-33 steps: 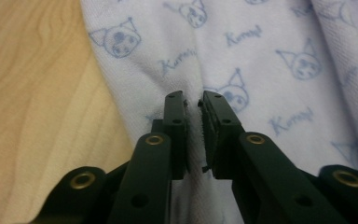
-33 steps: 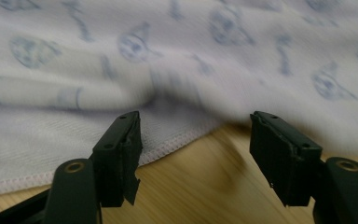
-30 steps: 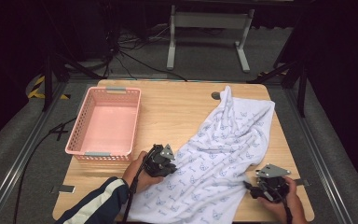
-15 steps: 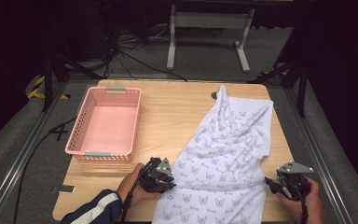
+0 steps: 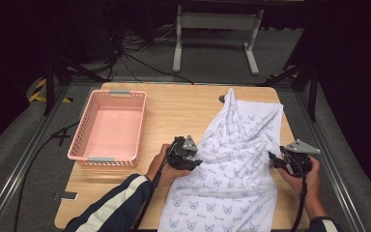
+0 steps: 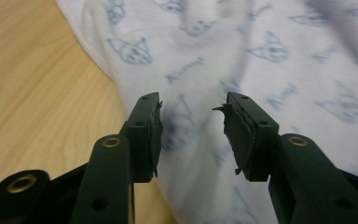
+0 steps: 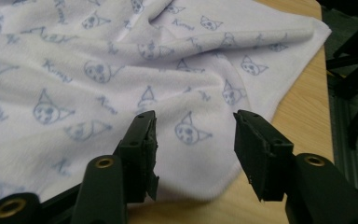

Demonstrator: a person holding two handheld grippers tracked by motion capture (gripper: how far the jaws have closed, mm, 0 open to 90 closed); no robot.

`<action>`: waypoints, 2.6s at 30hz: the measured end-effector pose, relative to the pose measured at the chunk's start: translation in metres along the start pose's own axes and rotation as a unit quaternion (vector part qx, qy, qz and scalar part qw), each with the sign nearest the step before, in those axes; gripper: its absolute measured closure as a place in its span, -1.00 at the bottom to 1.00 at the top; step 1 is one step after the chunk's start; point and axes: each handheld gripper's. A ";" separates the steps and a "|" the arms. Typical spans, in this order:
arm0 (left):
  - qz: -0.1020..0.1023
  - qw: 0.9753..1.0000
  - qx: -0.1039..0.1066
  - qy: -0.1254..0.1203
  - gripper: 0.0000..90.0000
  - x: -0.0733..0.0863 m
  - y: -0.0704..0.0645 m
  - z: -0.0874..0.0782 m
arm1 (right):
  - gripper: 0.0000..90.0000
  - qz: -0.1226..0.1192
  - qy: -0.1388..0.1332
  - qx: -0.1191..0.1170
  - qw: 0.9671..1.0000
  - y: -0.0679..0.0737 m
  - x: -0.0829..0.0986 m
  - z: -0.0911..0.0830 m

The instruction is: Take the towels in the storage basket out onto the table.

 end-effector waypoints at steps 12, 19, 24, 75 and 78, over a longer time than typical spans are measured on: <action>0.036 0.999 0.001 0.039 0.84 0.016 -0.001 -0.012 | 0.24 0.065 0.039 -0.013 0.997 -0.040 -0.008 0.059; 0.019 0.998 0.004 0.054 0.87 0.040 0.000 -0.037 | 0.22 0.031 0.038 -0.022 0.999 -0.040 -0.026 0.082; -0.001 0.998 0.014 0.060 0.87 0.053 -0.002 -0.051 | 0.22 0.016 0.048 -0.044 0.998 -0.027 -0.043 0.100; -0.087 0.993 -0.074 -0.022 0.44 0.012 0.049 -0.005 | 0.00 0.004 0.049 -0.049 0.998 0.001 0.019 -0.007; -0.060 0.996 -0.058 0.000 0.56 0.014 0.032 -0.011 | -0.01 -0.007 0.045 -0.088 0.995 0.013 0.008 0.013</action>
Point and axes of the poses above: each handheld gripper's, and its own axes: z roughly forward along the jaws, x roughly out of its underside, y roughly to its left, and after that the axes turned 13 degrees about -x, right-handed
